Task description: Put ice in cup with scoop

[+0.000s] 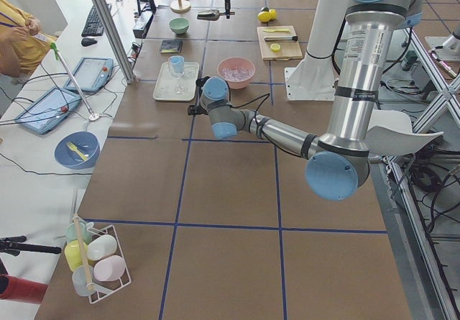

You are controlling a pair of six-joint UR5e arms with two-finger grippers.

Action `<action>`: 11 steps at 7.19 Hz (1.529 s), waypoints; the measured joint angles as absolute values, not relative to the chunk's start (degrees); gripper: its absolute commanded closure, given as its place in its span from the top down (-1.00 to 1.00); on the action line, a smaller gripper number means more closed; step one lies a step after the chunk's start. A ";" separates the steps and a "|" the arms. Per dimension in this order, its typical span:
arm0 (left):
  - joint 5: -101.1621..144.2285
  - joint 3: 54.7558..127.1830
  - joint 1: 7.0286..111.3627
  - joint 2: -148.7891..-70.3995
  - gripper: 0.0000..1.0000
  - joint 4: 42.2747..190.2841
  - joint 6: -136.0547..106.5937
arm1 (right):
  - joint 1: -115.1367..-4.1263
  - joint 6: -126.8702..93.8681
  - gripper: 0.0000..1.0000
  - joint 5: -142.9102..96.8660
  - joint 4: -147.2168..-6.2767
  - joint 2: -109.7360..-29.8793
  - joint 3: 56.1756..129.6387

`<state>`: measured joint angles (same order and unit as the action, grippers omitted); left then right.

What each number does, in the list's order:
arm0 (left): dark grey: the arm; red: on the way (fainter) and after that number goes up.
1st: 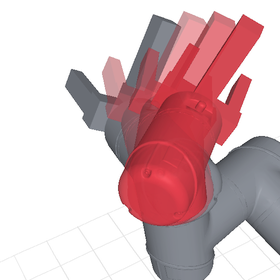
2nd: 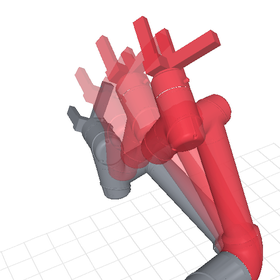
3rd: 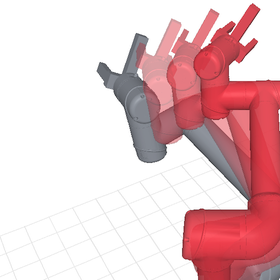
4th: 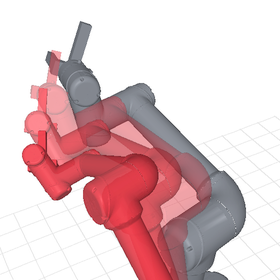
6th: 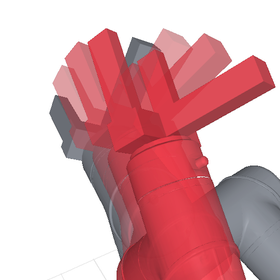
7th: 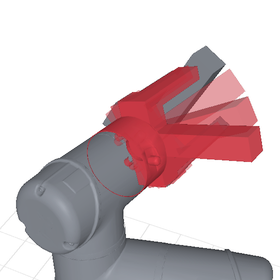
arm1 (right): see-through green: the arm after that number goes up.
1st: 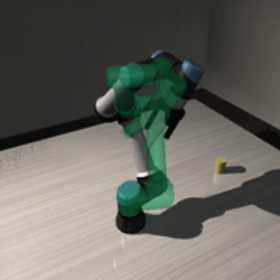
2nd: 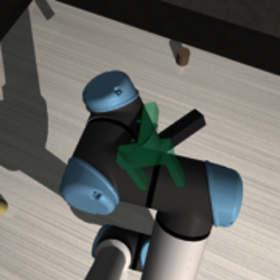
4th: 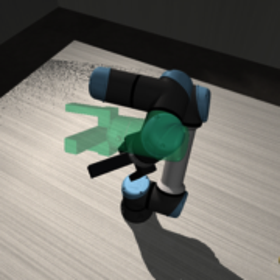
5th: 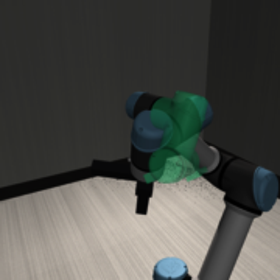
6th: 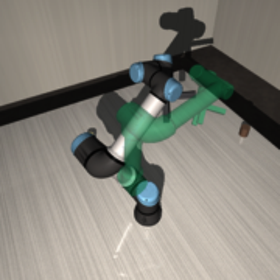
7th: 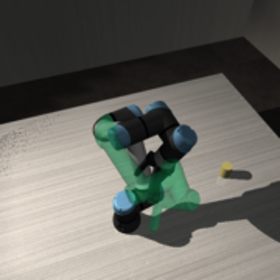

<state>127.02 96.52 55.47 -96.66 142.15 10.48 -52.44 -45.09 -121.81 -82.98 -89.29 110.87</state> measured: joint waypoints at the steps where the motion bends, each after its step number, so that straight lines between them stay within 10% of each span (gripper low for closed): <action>1: 127.60 96.41 57.37 -94.40 1.00 142.05 10.50 | -50.51 -49.63 -1.00 -121.50 -77.76 -92.43 110.73; 3: 128.01 96.32 59.48 -92.26 1.00 140.40 10.52 | -41.98 -58.01 -1.00 -115.43 -71.70 -94.09 110.05; 4: 128.09 96.56 60.06 -92.15 1.00 136.46 10.49 | -39.56 -59.33 0.98 -113.37 -70.72 -94.06 109.37; 11: 130.77 96.62 73.98 -91.71 1.00 113.13 10.62 | -55.87 -54.79 1.00 -125.26 -72.16 -93.57 111.51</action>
<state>130.77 96.62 73.98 -91.71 113.13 10.62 -55.87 -54.79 -125.26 -72.16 -93.57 111.51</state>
